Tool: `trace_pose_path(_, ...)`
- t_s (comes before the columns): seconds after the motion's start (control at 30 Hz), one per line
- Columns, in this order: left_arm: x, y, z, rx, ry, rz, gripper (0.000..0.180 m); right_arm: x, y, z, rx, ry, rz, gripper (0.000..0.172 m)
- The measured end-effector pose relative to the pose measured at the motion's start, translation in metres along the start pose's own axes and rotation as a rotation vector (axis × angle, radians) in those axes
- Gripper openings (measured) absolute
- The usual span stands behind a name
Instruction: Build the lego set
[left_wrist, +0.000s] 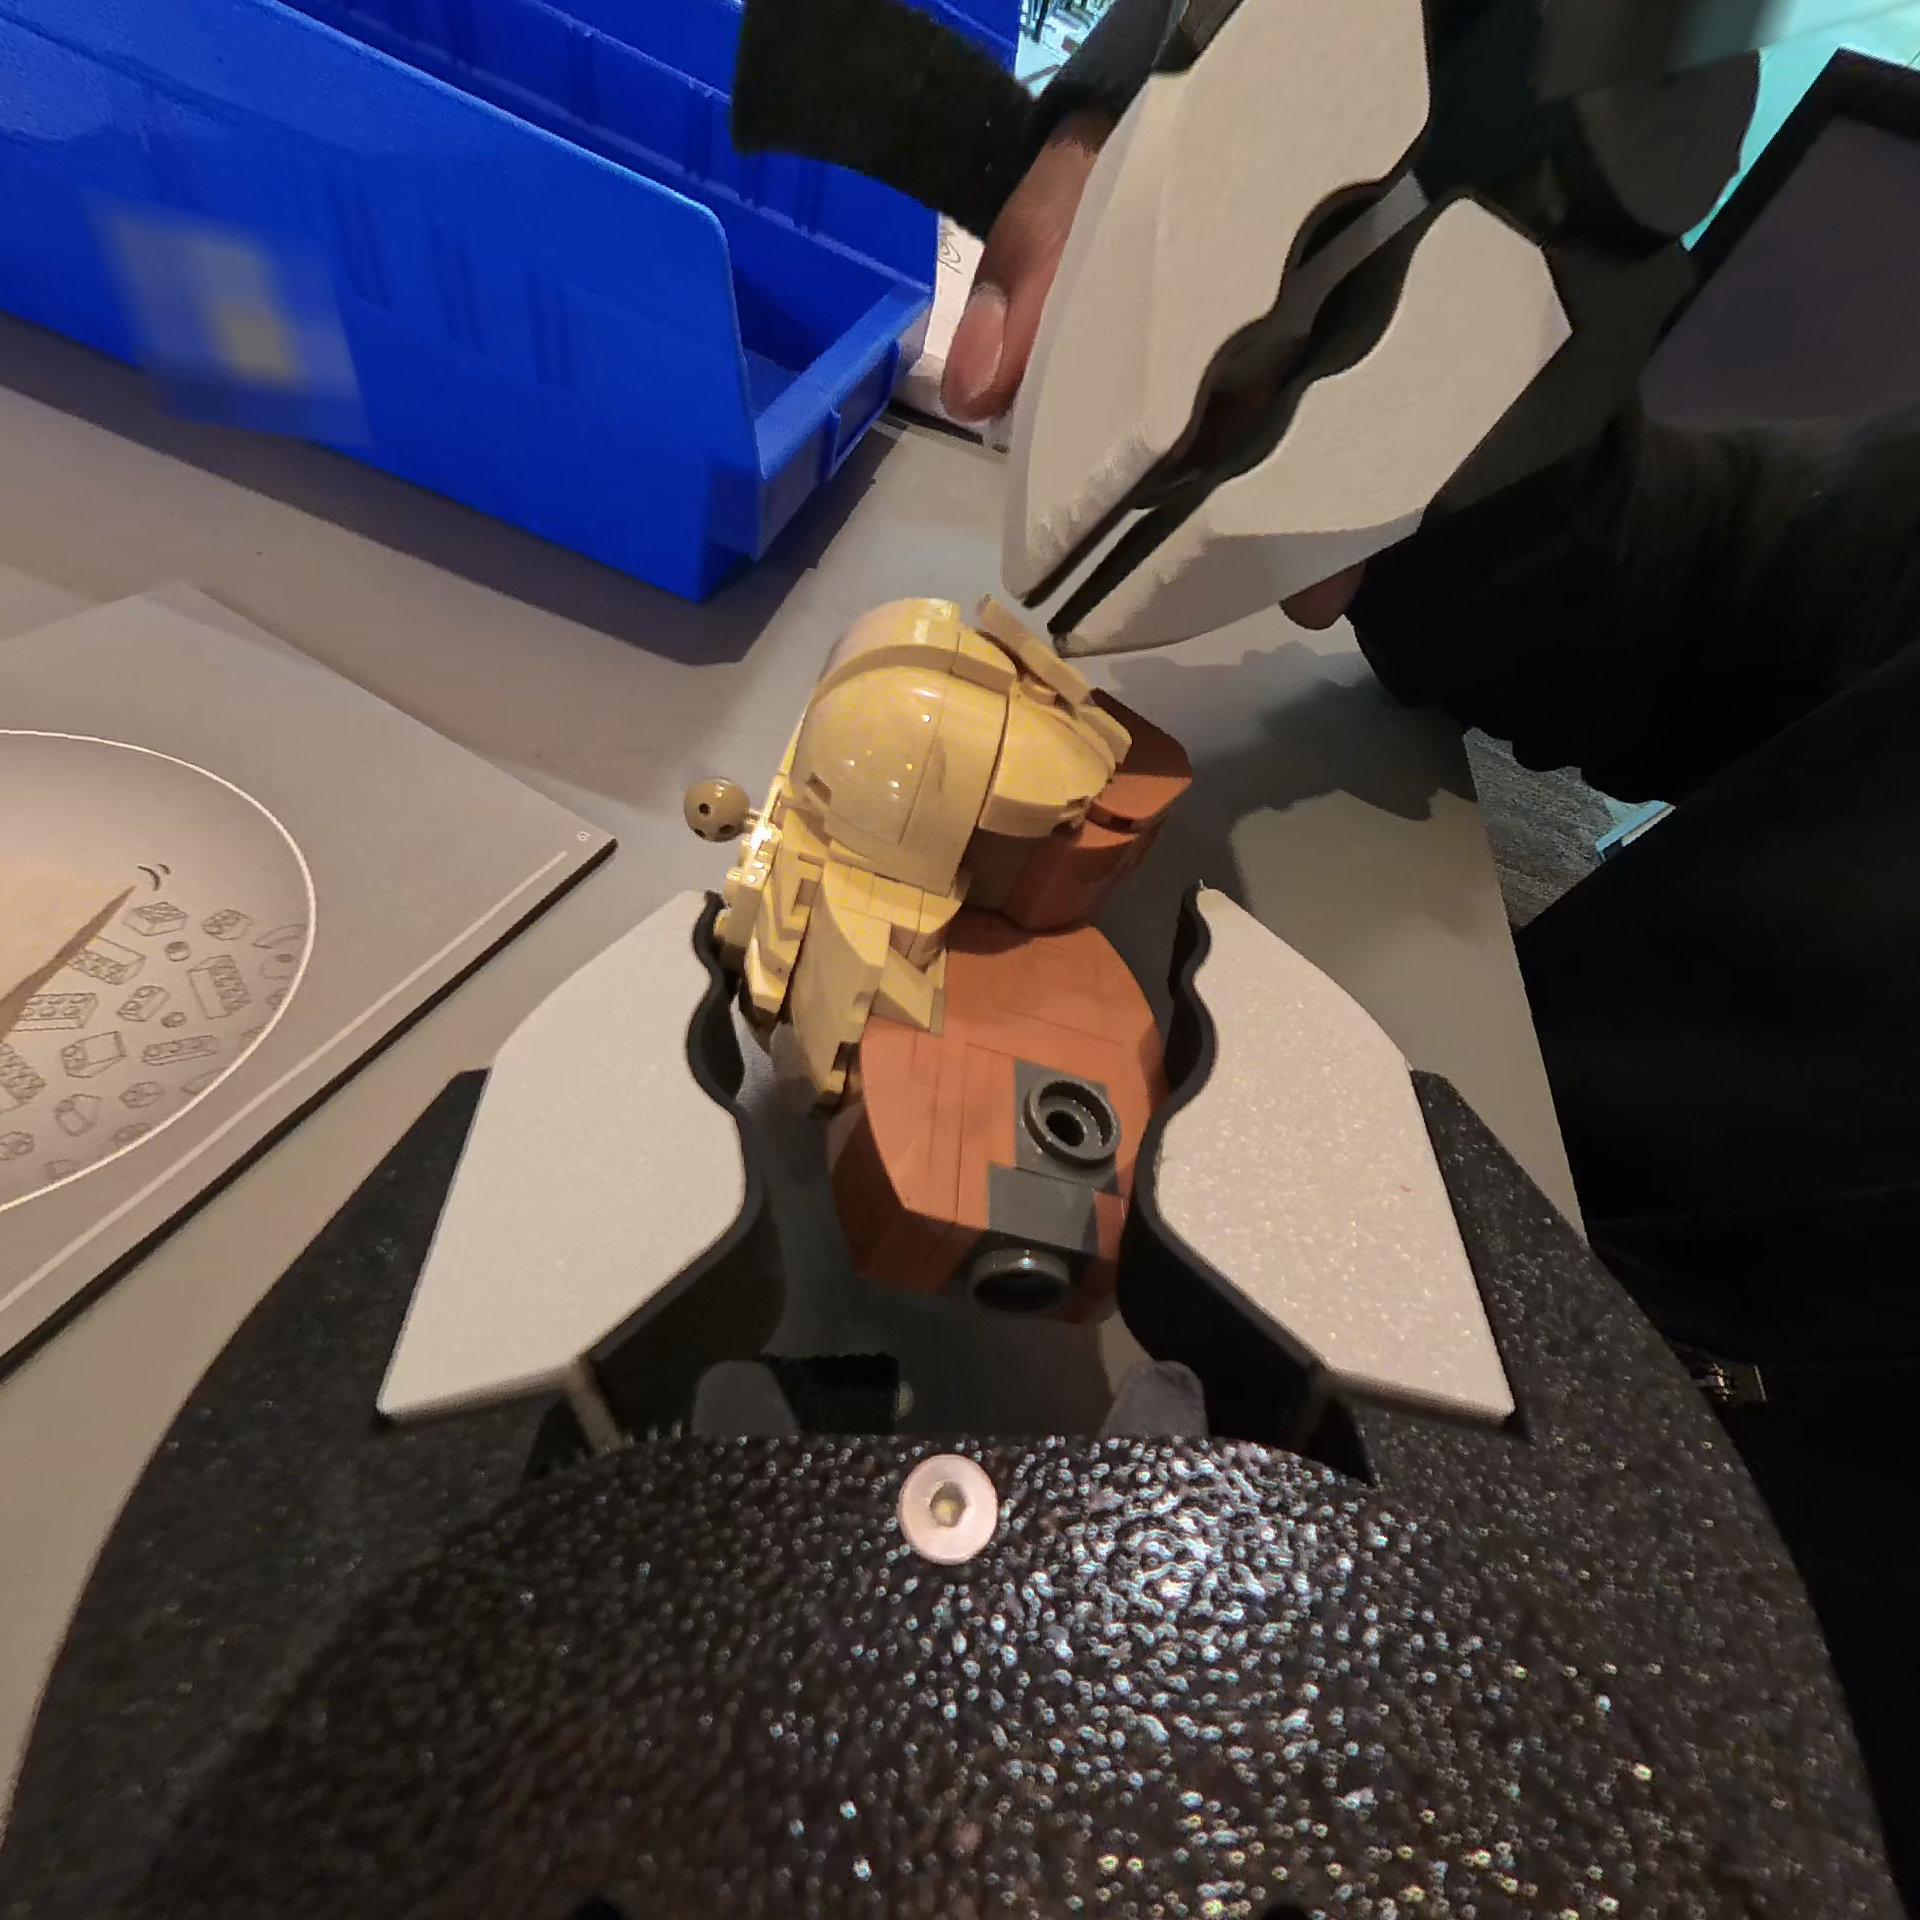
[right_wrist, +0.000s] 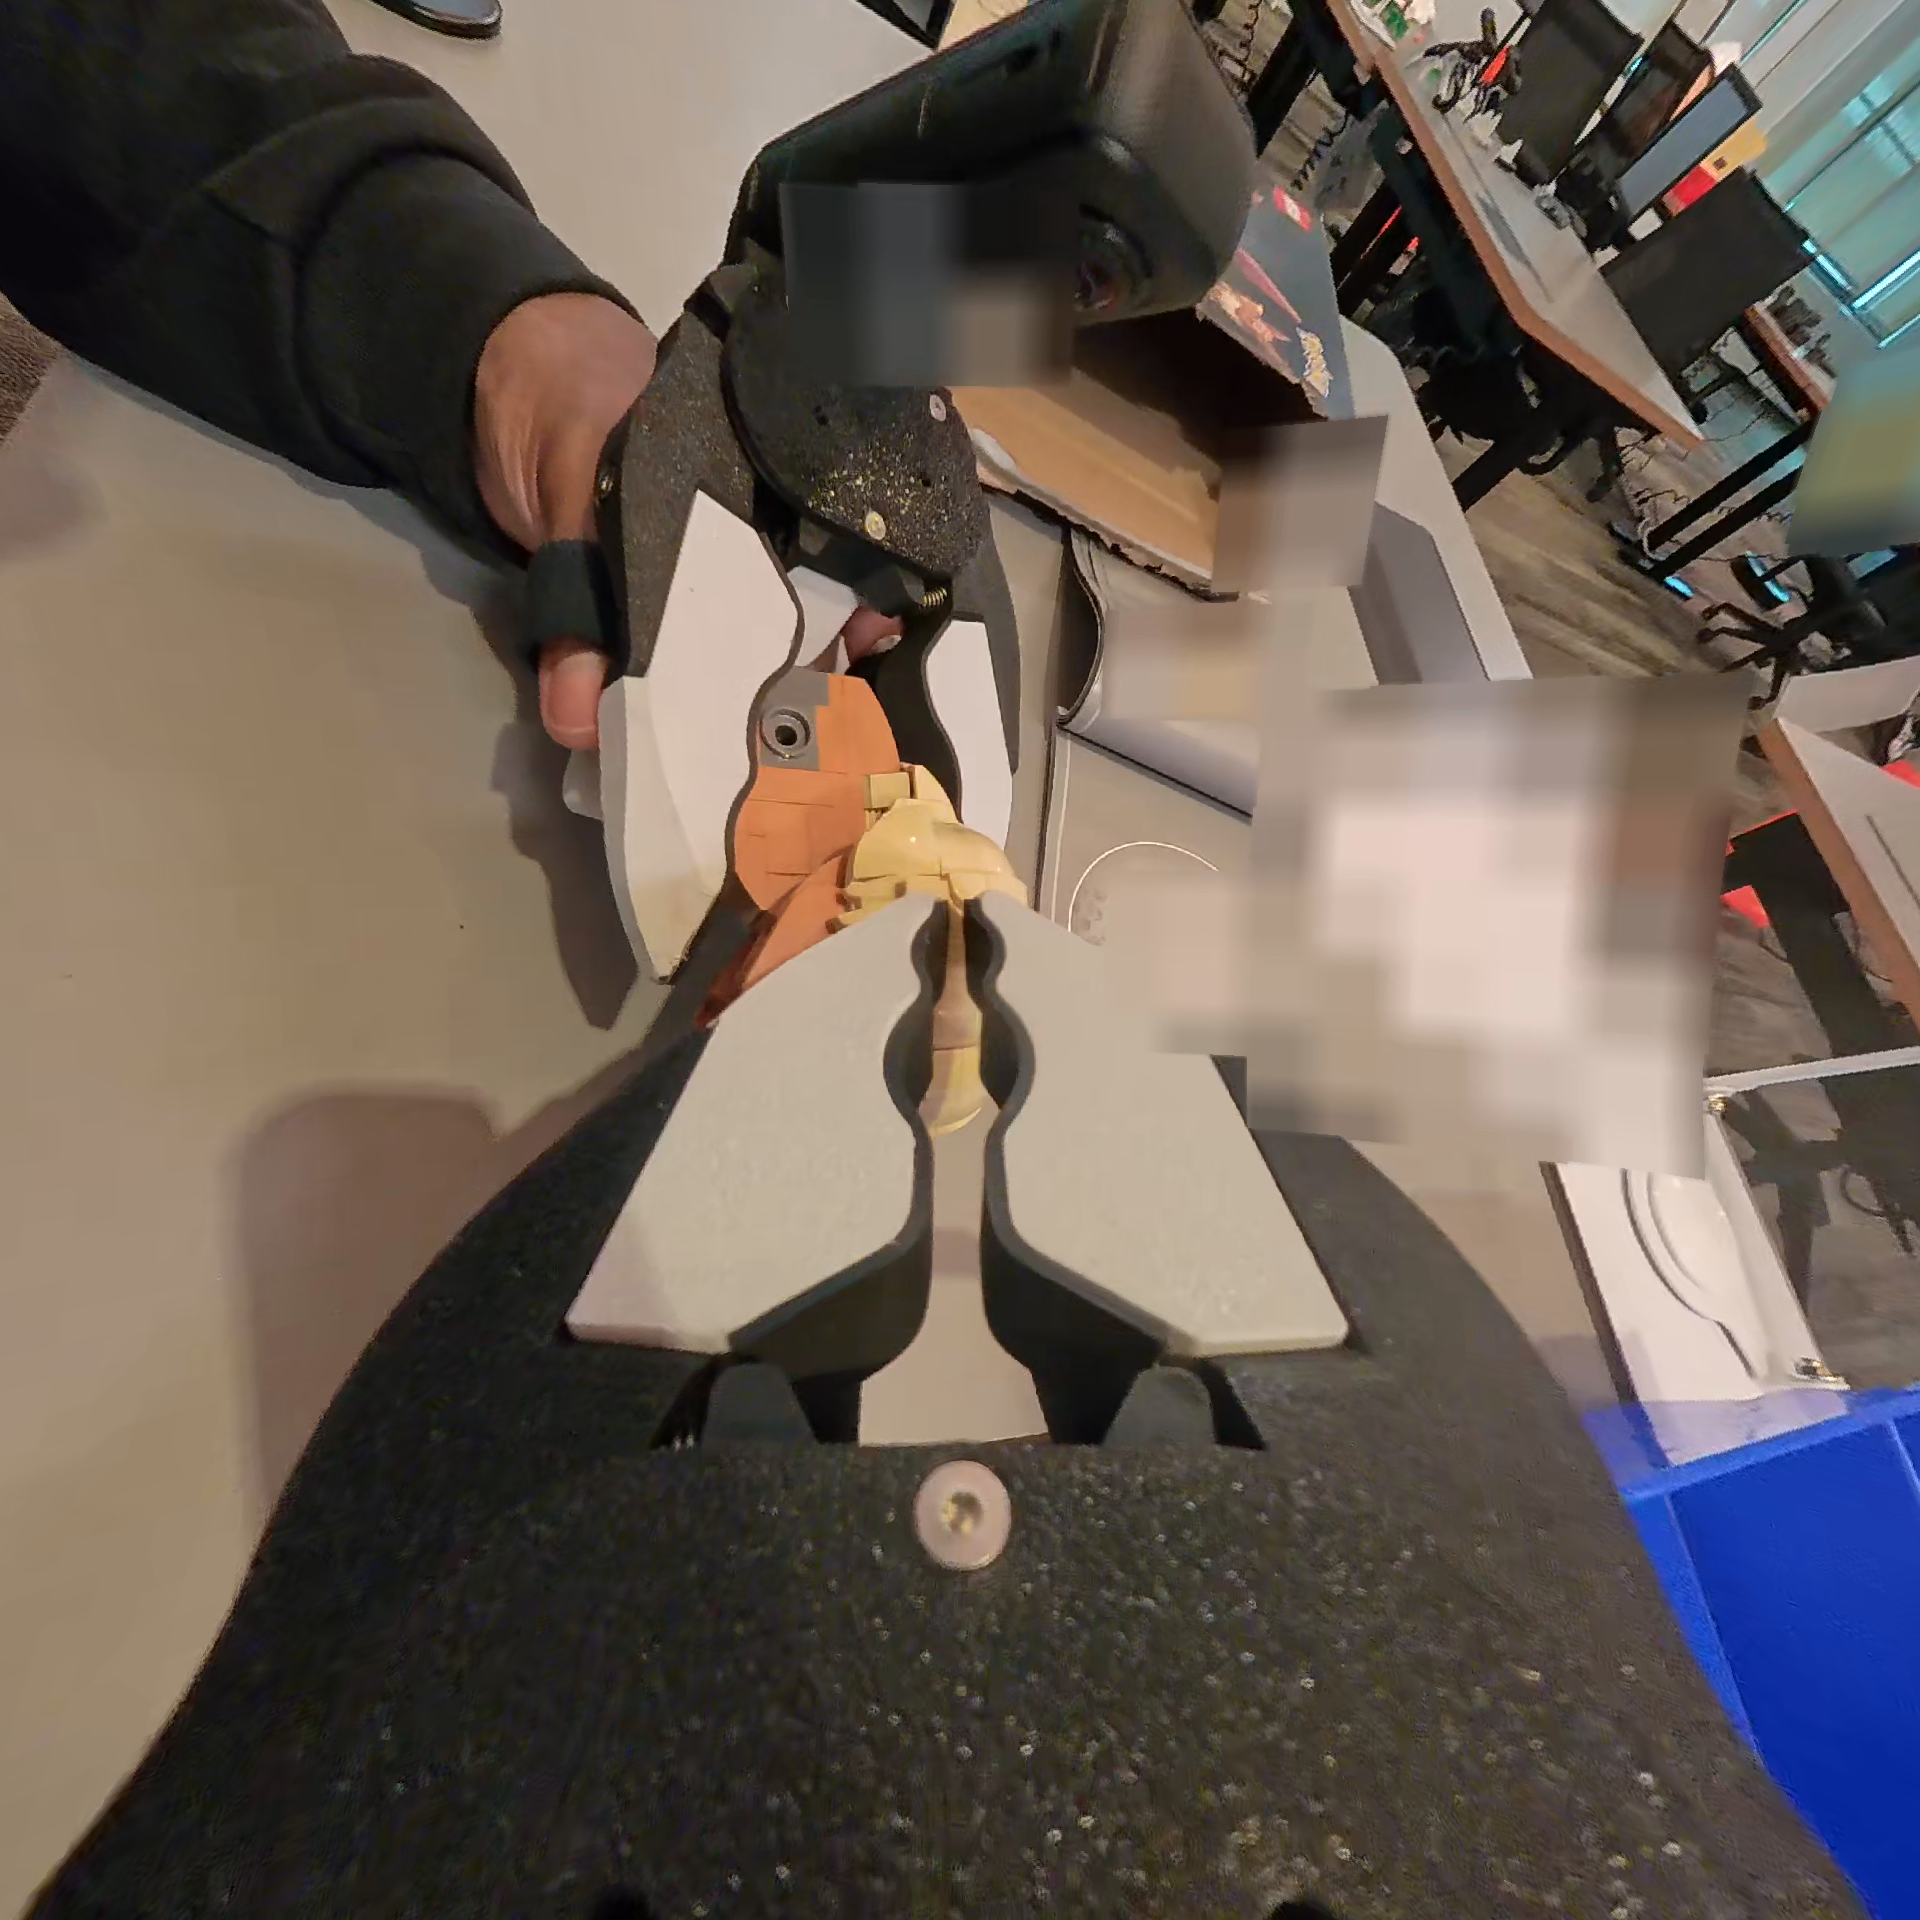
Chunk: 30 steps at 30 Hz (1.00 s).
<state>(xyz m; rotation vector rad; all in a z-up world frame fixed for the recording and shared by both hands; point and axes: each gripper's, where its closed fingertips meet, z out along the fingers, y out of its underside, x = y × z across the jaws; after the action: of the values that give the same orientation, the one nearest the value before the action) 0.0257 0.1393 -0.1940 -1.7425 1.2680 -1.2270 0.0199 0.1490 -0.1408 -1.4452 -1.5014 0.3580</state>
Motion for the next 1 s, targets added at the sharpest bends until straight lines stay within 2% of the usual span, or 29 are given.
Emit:
trace_pose_path(0.7, 0.001, 0.002, 0.001, -0.019, -0.026, 0.055, 0.079, -0.005, 0.003, 0.001, -0.086, -0.164, 0.13, 0.0)
trace_pose_path(0.73, 0.0, 0.002, 0.001, -0.017, -0.027, 0.054, 0.079, -0.006, 0.003, 0.001, -0.092, -0.164, 0.128, 0.0)
trace_pose_path(0.77, 0.001, 0.001, 0.0, -0.009, -0.021, 0.059, 0.07, -0.003, 0.005, 0.002, -0.101, -0.144, 0.125, 0.0)
trace_pose_path(0.87, 0.021, 0.004, 0.007, -0.027, 0.046, 0.109, 0.069, 0.003, 0.021, 0.01, -0.194, -0.083, 0.08, 0.0)
trace_pose_path(1.0, 0.02, 0.01, 0.015, -0.069, 0.025, 0.048, 0.069, 0.006, 0.026, 0.015, -0.193, -0.045, 0.093, 0.0)
